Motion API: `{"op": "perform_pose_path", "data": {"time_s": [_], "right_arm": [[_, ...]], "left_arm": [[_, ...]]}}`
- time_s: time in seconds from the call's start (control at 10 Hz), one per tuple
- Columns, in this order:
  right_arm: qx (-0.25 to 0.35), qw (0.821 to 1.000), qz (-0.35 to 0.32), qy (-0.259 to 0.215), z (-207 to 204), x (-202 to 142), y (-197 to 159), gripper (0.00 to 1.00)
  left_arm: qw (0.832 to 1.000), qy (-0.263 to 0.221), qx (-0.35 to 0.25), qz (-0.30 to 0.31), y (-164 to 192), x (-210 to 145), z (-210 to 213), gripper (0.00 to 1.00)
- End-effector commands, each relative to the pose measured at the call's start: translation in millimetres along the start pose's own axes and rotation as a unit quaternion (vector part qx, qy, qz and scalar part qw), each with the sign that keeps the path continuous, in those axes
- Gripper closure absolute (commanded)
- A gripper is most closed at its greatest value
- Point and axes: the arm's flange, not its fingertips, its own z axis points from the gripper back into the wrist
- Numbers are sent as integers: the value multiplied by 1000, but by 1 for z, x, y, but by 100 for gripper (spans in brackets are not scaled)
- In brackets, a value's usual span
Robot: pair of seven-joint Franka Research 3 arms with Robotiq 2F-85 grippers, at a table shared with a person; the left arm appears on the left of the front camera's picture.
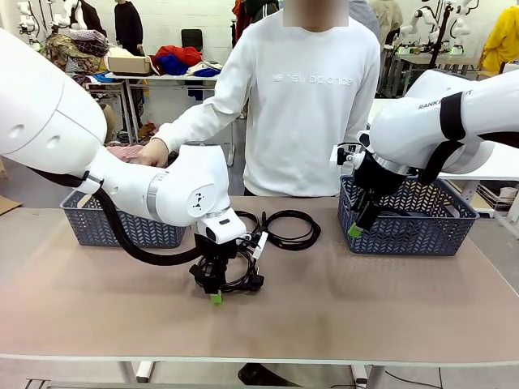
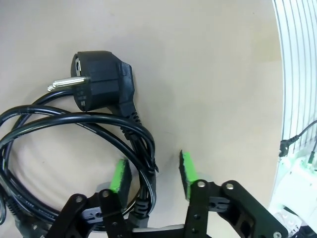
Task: Organize the cables according to human instructions.
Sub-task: Pick up a bundle of cables and place it in the basket indicated by the human.
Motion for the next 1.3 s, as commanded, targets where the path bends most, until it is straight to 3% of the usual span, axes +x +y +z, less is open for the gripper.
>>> {"op": "perform_pose_path", "data": {"time_s": [0.0, 0.1, 0.2, 0.4, 0.8, 1.2], "right_arm": [[-3, 1000, 2, 2, 1, 1, -1, 0], [-3, 1000, 2, 2, 1, 1, -1, 0], [-3, 1000, 2, 2, 1, 1, -1, 0], [-3, 1000, 2, 2, 1, 1, -1, 0], [-3, 1000, 2, 2, 1, 1, -1, 0], [-3, 1000, 2, 2, 1, 1, -1, 0]], "left_arm": [[1000, -4, -8, -3, -5, -2, -3, 72], [1000, -6, -9, -6, -6, -2, -2, 75], [1000, -8, -13, -9, -9, -1, 0, 91], [1000, -10, -19, -20, -18, 2, 7, 100], [1000, -4, 15, -18, -35, 14, 31, 100], [998, -1, 66, 19, -23, 20, 93, 100]]}}
